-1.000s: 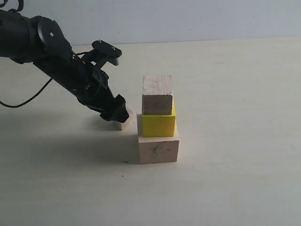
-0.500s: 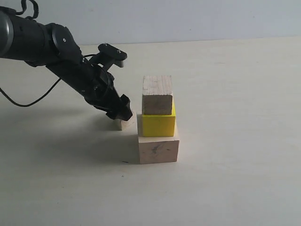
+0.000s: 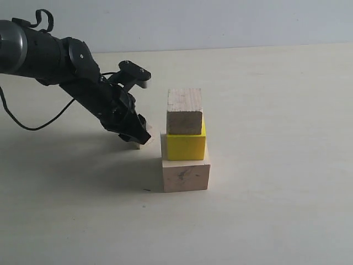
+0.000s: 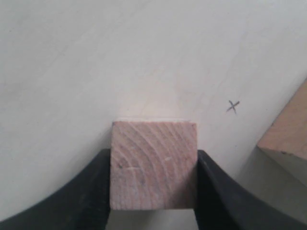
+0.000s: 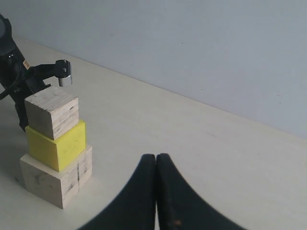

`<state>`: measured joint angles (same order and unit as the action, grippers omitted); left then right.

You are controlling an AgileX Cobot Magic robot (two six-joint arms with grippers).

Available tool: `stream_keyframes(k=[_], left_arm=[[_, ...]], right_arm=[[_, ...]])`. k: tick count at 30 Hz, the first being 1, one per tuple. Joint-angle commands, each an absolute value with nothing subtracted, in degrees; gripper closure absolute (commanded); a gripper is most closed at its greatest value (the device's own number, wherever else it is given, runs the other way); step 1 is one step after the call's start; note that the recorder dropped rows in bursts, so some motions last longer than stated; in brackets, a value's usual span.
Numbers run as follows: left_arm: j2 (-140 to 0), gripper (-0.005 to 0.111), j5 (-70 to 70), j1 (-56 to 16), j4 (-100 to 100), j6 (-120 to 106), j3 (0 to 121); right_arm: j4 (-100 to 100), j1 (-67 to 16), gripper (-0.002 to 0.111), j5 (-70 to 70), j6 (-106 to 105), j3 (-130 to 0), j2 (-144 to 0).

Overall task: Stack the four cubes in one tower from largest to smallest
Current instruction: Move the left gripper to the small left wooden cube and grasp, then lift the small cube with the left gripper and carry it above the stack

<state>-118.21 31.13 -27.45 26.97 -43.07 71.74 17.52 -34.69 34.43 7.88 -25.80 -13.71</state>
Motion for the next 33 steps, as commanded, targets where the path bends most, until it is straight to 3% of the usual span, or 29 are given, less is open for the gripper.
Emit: stream_keyframes(k=[1, 12, 33], left_arm=[[-117.7, 0.107, 30.6, -27.7, 26.6, -43.2, 72.0], [-112.0, 0.106, 32.5, -27.7, 21.2, -41.3, 72.0], [-89.9, 0.106, 50.0, -22.7, 21.1, -37.0, 72.0]], right_arm=[[18.0, -34.6, 0.108, 33.8, 8.0, -25.5, -13.3], [18.0, -34.6, 0.108, 33.8, 8.0, -25.5, -13.3], [17.8, -34.6, 0.108, 34.0, 8.0, -25.5, -13.3]])
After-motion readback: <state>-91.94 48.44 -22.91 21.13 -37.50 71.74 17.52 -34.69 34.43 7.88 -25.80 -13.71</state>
